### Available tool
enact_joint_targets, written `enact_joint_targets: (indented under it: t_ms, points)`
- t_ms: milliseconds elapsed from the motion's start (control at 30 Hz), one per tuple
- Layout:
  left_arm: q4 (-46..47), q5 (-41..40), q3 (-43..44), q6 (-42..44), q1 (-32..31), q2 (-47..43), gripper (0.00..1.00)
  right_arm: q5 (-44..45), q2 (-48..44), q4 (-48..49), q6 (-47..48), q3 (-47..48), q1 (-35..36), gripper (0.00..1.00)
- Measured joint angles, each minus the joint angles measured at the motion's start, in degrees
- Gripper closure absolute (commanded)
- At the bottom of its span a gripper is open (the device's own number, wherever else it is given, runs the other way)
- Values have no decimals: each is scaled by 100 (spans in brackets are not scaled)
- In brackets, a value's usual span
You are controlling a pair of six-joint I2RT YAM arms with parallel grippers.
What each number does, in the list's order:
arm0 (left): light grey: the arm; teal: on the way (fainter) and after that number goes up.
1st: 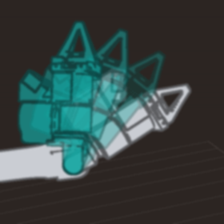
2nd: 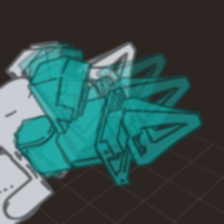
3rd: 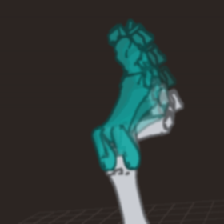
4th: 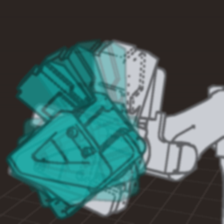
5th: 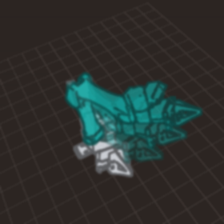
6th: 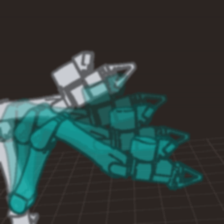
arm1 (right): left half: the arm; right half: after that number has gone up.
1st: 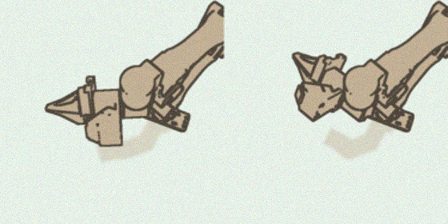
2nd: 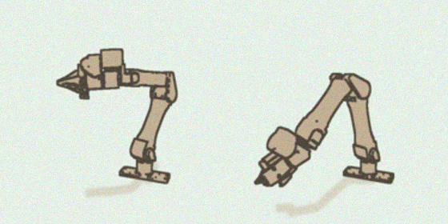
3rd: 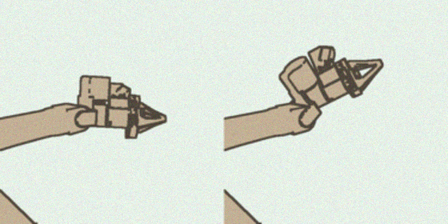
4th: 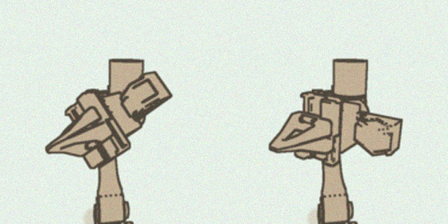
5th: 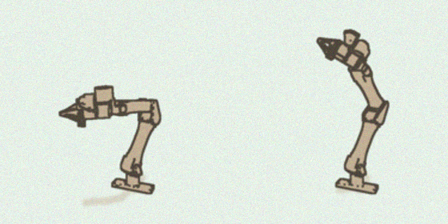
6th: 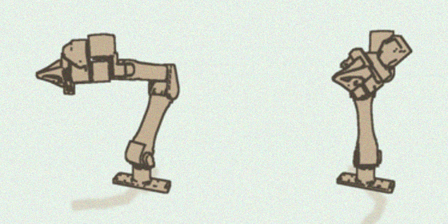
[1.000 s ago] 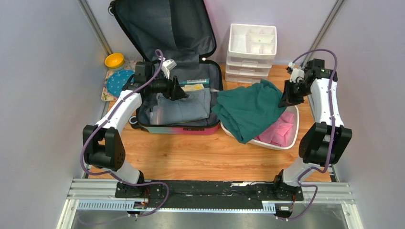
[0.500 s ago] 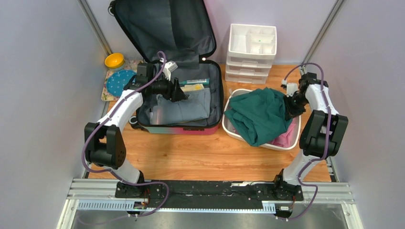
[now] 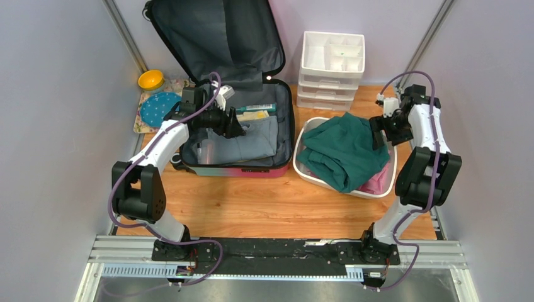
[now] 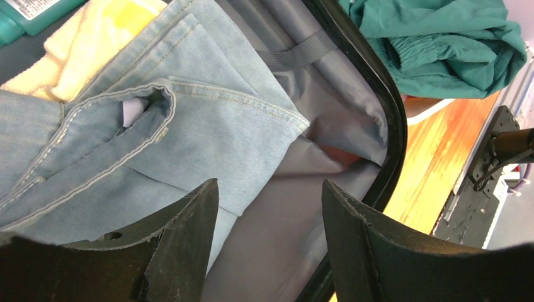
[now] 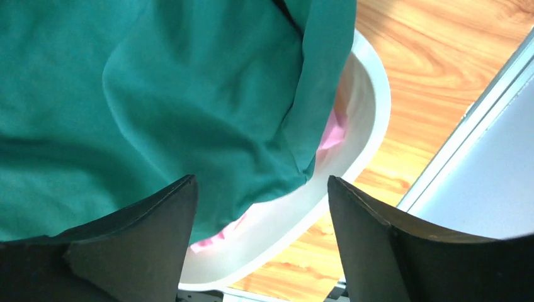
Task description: Open, take out, and arrange the luggage
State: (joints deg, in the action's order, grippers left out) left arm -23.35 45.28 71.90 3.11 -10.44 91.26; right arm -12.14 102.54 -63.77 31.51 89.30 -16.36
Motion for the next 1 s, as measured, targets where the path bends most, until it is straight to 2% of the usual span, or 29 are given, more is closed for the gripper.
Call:
enact_joint_targets:
  t_ms: [133, 267, 333, 567, 633, 733, 867, 1000]
  points:
    - [-157, -59, 0, 31, 17, -63, 30, -81, -116, -570, 190, 490, -52, 17]
    - [-280, -63, 0, 118, 70, -129, 30, -599, -190, -933, 367, 1333, 2, 19]
    - [-337, -61, 2, 138, 85, -136, 30, -901, -404, -929, 463, 1316, 243, 19]
    - [-568, -94, 94, 142, 166, -109, 31, -1202, -942, -1005, 678, -610, 1591, 19]
    - [-688, -144, 245, 243, 177, -48, 32, -929, -820, -820, 796, -1327, 1622, 20]
    - [-918, -245, 481, 479, 177, 85, 33, -470, -431, -516, 866, -1740, 1528, 22]
    - [-1113, -385, 518, 743, 160, 208, 34, -306, -153, -529, 807, -1399, 1478, 21]
    - [-1204, -603, 507, 1130, 17, 302, 33, -599, -232, -826, 608, -116, 1480, 20]
